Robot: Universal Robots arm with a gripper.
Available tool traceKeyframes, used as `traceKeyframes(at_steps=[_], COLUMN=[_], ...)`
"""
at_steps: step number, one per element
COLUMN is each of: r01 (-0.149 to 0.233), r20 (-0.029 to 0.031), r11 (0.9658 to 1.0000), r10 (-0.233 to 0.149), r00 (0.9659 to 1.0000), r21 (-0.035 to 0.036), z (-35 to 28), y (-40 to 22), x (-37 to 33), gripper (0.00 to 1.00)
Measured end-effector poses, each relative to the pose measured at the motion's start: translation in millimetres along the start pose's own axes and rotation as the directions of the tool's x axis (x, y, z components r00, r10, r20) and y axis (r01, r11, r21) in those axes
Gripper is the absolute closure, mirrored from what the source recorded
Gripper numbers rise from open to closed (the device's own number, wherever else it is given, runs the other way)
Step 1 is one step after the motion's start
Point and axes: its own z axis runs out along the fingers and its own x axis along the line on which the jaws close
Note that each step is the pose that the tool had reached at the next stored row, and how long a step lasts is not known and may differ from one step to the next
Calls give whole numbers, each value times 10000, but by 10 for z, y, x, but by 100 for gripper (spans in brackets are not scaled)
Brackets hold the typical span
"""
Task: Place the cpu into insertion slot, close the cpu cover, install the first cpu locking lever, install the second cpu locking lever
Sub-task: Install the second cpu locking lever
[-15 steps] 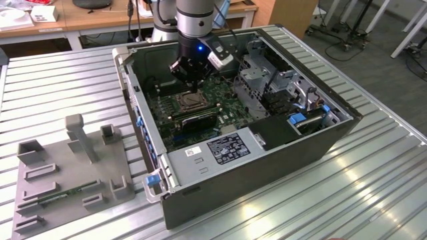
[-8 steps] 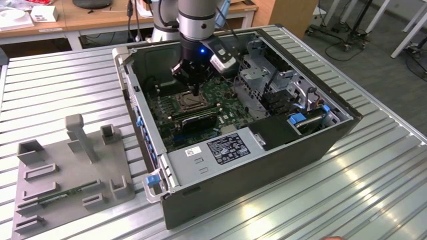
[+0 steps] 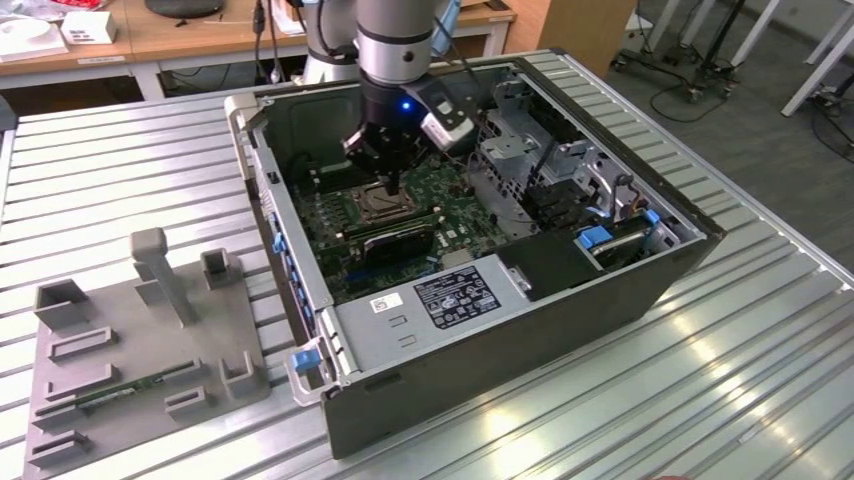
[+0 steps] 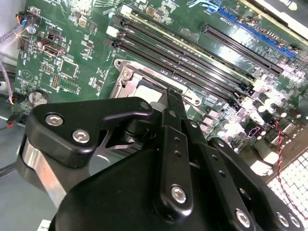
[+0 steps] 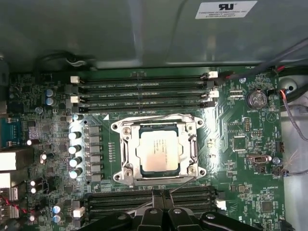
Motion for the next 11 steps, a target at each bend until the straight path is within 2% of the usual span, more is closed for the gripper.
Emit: traceKeyframes(at_steps=[3,11], r01=[0,-1], r20=[44,48], r11=[10000,10000], r10=[0,1], r00=[10000,10000], r21=[-3,-3], z=[5,7], y=[-2,-48], x=[29,54], gripper=[89,89])
